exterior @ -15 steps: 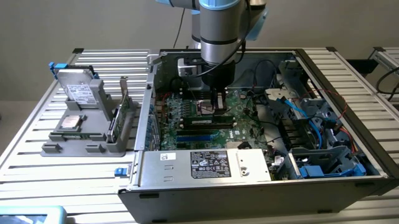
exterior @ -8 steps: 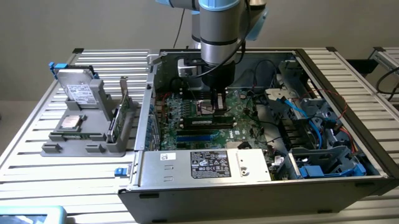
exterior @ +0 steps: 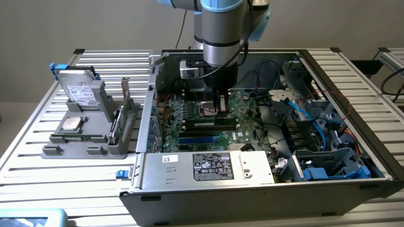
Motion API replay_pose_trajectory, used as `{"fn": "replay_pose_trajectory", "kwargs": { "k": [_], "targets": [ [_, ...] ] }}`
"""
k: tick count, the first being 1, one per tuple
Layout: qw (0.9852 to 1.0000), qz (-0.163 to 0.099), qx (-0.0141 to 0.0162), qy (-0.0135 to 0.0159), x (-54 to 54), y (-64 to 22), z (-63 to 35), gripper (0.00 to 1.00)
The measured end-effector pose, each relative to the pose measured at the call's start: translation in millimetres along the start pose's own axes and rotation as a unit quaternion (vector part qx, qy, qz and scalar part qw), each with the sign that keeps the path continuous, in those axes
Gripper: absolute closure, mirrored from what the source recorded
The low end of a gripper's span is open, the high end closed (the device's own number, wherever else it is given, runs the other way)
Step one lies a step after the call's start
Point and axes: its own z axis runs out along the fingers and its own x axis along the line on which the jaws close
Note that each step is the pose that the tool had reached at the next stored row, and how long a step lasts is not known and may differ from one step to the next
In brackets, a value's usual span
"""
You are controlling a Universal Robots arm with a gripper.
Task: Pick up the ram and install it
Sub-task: 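Insert the ram into the slot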
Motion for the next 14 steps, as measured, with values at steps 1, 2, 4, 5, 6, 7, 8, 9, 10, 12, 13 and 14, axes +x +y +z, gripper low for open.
{"fn": "replay_pose_trajectory", "kwargs": {
  "k": [1, 2, 4, 5, 6, 7, 8, 9, 10, 12, 13, 14],
  "targets": [
    [1.0, 0.0, 0.0002, -0.0001, -0.1, 0.1, 0.3, 0.88],
    [1.0, 0.0, 0.0003, -0.0001, -0.1, 0.1, 0.7, 0.88],
    [1.0, 0.0, 0.0004, 0.0, -0.1, 0.1, 1.0, 0.88],
    [1.0, 0.0, 0.0004, 0.0, -0.1, 0.1, 1.1, 0.88],
    [1.0, 0.0, 0.0004, 0.0, -0.1, 0.2, 1.2, 0.88],
    [1.0, 0.0, 0.0005, 0.0, -0.2, 0.2, 1.2, 0.88],
    [1.0, 0.0, 0.0005, -0.0001, -0.2, 0.2, 1.3, 0.88],
    [1.0, 0.0, 0.0006, -0.0001, -0.2, 0.2, 1.3, 0.87],
    [1.0, 0.0, 0.0007, -0.0002, -0.2, 0.2, 1.1, 0.8],
    [1.0, 0.0, 0.0008, -0.0002, 0.0, 0.1, -0.6, 0.8],
    [1.0, 0.001, 0.0008, -0.0001, 0.2, -0.2, -2.3, 0.8],
    [1.0, 0.001, 0.0008, 0.0, 0.5, -0.9, -4.8, 0.8]
  ]
}}
